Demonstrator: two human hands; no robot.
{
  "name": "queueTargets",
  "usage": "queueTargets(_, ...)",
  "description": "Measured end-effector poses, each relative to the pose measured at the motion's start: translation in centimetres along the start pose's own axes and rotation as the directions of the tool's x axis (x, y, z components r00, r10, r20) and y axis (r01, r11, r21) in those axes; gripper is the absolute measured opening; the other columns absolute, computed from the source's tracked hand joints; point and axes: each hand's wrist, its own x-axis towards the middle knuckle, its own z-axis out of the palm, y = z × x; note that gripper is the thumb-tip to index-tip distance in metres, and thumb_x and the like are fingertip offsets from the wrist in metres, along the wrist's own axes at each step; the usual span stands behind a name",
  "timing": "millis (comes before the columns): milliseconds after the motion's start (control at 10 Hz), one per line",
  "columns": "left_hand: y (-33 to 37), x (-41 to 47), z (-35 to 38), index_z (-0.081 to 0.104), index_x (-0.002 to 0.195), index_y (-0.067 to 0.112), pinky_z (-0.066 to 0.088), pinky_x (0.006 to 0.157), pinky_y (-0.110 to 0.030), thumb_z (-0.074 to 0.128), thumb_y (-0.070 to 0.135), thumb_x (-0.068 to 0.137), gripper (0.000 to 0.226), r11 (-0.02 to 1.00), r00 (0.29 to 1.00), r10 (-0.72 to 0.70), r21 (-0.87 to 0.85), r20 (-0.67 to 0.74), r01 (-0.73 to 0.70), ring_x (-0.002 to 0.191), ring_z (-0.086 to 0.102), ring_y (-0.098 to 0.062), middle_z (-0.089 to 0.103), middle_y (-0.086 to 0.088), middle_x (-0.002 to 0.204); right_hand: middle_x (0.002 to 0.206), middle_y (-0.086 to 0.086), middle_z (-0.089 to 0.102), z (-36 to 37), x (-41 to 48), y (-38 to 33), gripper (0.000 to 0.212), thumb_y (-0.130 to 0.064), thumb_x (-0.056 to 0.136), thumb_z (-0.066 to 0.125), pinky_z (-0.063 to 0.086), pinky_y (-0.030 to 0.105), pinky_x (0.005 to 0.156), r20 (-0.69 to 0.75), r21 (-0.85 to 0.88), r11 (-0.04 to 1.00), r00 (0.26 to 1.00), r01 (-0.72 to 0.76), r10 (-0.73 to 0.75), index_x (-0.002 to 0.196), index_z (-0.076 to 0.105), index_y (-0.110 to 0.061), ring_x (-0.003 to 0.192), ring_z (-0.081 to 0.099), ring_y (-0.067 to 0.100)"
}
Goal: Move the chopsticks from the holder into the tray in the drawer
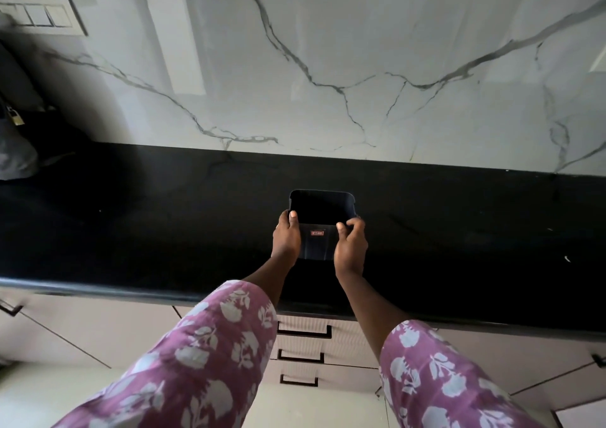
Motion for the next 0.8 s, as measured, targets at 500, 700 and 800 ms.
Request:
queueTargets(500, -0.5, 1.2, -1.9, 0.04, 0.14, 0.016, 0.033, 0.105, -0.038, 0.026, 0.035, 0.102, 0.045, 1.0, 0.999, 0.015, 0.007, 0.03, -0.015, 0.129, 0.043, -0.028, 0.047, -0.012, 0.139, 0.126, 0.023, 0.055, 1.3, -0.3, -0.5, 0.023, -0.015, 0.095, 0.051, 0.046, 0.035, 0.087, 0.039, -0.143, 0.987, 0.997, 0.071, -0.066, 0.112, 0.05, 0.001, 0.115, 0.055, 0.037)
queueTargets(700, 2.5, 1.9, -3.5, 0.041, 0.135, 0.005, 0.032, 0.104, -0.039, 0.027, 0.032, 0.101, 0.045, 0.985, 0.981, 0.155, 0.099, -0.117, -0.143, 0.13, 0.039, -0.031, 0.046, -0.015, 0.139, 0.155, 0.015, 0.025, 0.2, 1.9, -2.6, 0.038, -0.024, 0.1, 0.039, 0.015, 0.043, 0.121, 0.01, -0.338, 0.919, 0.977, 0.202, -0.211, 0.131, 0.047, -0.003, 0.147, 0.011, 0.032)
queueTargets(800, 6.6, 2.8, -3.8, 0.046, 0.125, 0.002, 0.034, 0.102, -0.039, 0.029, 0.03, 0.1, 0.041, 0.961, 0.966, 0.249, 0.143, -0.074, -0.237, 0.125, 0.043, -0.032, 0.049, -0.018, 0.132, 0.152, 0.015, 0.033, -0.8, 4.4, -6.6, 0.041, -0.023, 0.103, 0.03, 0.01, 0.041, 0.119, 0.158, -0.443, 0.851, 0.959, 0.283, -0.237, 0.133, 0.047, -0.001, 0.146, 0.017, 0.03)
